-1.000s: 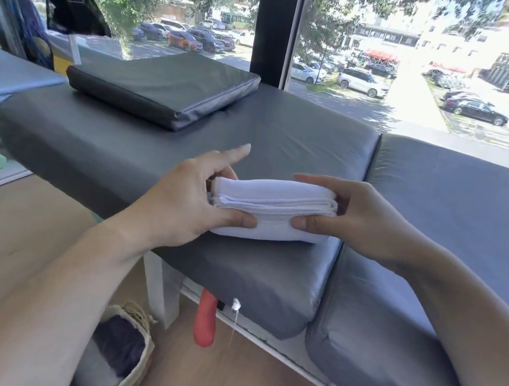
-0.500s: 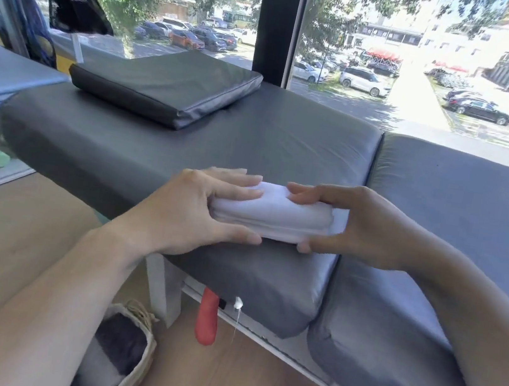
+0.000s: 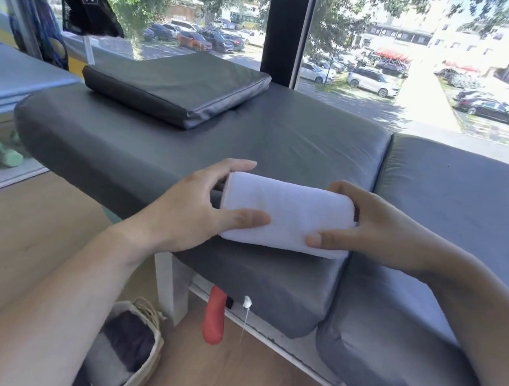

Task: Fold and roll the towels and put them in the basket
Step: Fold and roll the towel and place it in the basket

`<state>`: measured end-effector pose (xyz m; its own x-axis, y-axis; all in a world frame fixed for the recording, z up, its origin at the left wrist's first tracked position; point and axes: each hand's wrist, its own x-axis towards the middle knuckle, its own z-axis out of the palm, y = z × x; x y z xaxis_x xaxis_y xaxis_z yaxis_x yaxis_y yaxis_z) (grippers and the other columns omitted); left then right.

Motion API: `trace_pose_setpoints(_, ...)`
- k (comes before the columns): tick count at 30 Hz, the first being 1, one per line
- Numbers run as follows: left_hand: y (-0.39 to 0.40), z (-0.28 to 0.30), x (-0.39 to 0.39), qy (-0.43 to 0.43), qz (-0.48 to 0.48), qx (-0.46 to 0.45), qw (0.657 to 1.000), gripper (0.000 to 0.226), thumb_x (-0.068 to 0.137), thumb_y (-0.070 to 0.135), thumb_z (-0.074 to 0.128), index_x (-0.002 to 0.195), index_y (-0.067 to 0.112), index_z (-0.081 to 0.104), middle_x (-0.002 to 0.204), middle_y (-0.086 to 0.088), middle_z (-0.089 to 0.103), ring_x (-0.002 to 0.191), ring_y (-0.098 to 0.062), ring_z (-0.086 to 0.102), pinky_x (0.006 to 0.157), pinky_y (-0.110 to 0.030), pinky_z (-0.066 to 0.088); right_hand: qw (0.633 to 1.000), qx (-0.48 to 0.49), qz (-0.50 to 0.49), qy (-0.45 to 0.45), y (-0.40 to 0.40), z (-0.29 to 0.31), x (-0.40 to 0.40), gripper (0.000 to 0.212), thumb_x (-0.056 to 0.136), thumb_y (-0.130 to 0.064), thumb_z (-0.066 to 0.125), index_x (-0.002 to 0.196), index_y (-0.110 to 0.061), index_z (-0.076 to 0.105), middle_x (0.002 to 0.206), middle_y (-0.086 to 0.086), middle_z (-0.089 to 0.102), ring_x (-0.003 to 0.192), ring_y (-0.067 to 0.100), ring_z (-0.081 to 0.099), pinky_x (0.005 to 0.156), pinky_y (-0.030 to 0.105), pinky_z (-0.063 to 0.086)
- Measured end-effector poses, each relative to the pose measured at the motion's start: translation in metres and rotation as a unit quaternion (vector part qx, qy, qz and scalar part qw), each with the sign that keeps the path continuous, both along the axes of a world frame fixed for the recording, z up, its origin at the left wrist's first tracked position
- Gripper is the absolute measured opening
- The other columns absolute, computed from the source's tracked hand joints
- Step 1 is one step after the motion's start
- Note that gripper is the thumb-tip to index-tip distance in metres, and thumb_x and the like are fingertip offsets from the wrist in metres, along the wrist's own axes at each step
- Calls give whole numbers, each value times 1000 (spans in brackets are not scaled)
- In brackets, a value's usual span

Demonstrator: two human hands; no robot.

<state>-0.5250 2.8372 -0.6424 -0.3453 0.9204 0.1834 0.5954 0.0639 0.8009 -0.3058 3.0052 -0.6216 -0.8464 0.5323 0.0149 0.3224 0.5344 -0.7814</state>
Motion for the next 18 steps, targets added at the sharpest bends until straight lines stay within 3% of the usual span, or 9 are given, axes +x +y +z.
trace_pose_setpoints(4,0,3,4,-17,-7,-5,1000,78,48,68,85,118,47,60,109,19,67,98,-1,65,82,-22,54,998,-47,4,46,-8,0,-1,74,47,-48,93,111,-29,62,97,-9,71,86,6,68,70,21,53)
trace_pose_setpoints(6,0,4,5,-49,-16,5,999,67,52,54,95,110,38,66,103,12,72,94,-7,68,81,-26,57,998,-47,2,48,-10,1,-2,74,49,-41,100,114,-32,66,101,-11,72,90,5,69,73,20,53)
trace_pose_setpoints(9,4,5,10,-99,-25,43,994,49,58,28,95,100,20,71,89,5,75,78,-5,67,71,-22,55,993,-85,5,77,-12,1,-4,52,59,-19,94,107,-22,75,100,-5,76,92,8,70,77,21,55)
trace_pose_setpoints(12,8,3,13,-107,-9,53,993,45,58,30,93,95,15,71,83,3,75,73,-7,65,69,-28,56,991,-77,-31,105,-14,-4,-8,40,65,-7,92,101,-18,77,91,-3,76,84,8,69,73,22,54)
trace_pose_setpoints(15,9,3,14,-82,11,39,996,40,64,32,94,93,17,70,86,-1,76,73,-10,66,73,-38,57,994,-49,-45,90,-13,-3,-9,42,67,-10,92,103,-22,74,94,-3,76,86,9,70,74,24,56)
trace_pose_setpoints(18,7,4,16,-39,28,21,999,45,64,45,91,97,25,69,90,3,75,80,-12,69,72,-32,55,995,-88,1,48,-8,5,-3,50,68,-19,93,112,-24,72,104,-4,75,98,12,70,82,28,57)
